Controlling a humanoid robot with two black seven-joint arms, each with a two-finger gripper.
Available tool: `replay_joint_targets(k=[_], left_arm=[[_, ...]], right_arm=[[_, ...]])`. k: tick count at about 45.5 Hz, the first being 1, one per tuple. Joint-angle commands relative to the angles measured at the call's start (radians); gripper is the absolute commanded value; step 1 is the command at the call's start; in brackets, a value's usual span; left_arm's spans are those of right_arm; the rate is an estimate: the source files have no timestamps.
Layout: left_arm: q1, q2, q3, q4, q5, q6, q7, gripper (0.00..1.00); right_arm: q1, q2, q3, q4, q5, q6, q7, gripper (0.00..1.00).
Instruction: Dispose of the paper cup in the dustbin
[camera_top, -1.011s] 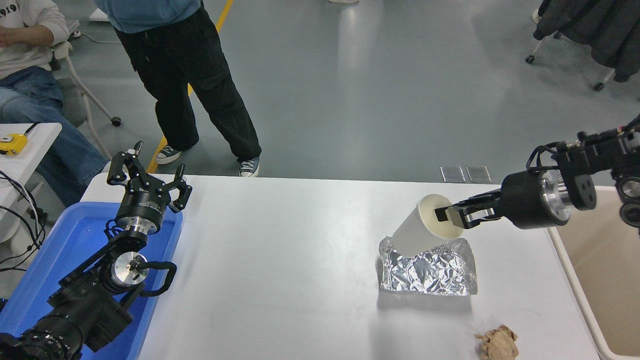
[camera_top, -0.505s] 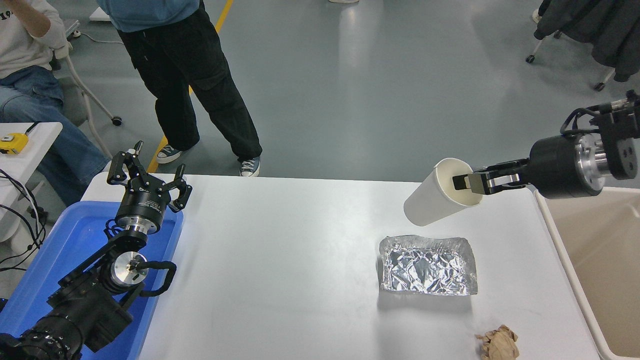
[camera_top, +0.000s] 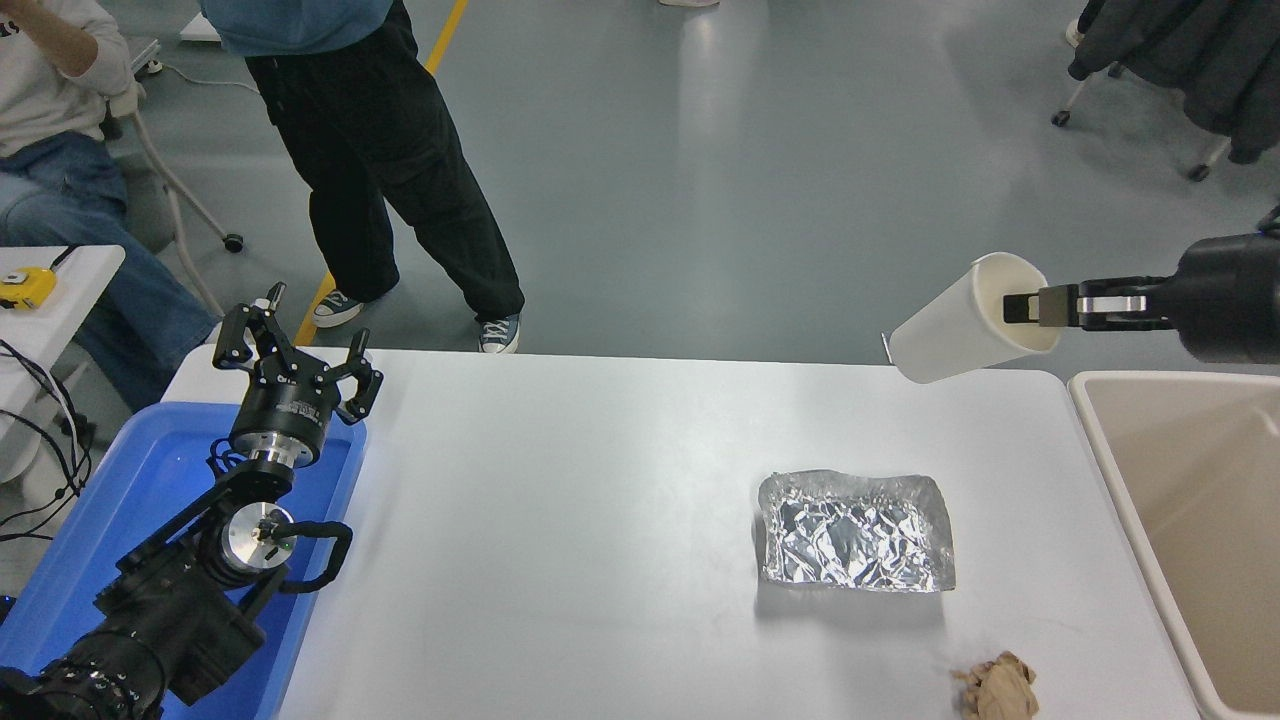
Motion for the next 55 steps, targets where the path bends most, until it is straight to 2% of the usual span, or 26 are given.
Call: replay_joint_targets(k=[1, 6, 13, 27, 45, 55], left_arm=[[0.0, 0.0, 0.0, 0.002, 0.0, 0.0, 0.0, 1.0], [0.0, 0.0, 0.0, 0.0, 0.0, 0.0, 0.0, 1.0], [0.0, 0.0, 0.0, 0.0, 0.0, 0.0, 0.0, 1.0], [0.0, 0.0, 0.0, 0.002, 0.0, 0.0, 0.0, 1.0], [0.0, 0.0, 0.0, 0.002, 0.0, 0.0, 0.0, 1.0], [0.0, 0.0, 0.0, 0.002, 0.0, 0.0, 0.0, 1.0]], right_arm=[[-0.092, -0.103, 0.078, -0.083, 0.09, -0.024, 0.001, 0.0], [-0.158, -0.127, 0.09, -0.123, 0.13, -0.067, 0.017, 0.0], [-0.255, -0.156, 0.09, -0.155, 0.287, -0.134, 0.043, 0.0], [-0.463, -0.143, 0.09, -0.189, 0.486, -0.305, 0.084, 0.0], [-0.755, 0.012, 0.148, -0.359, 0.905, -0.423, 0.138, 0.0], [-1.025, 0.153, 0.335, -0.542, 1.084, -0.457, 0.129, 0.0]])
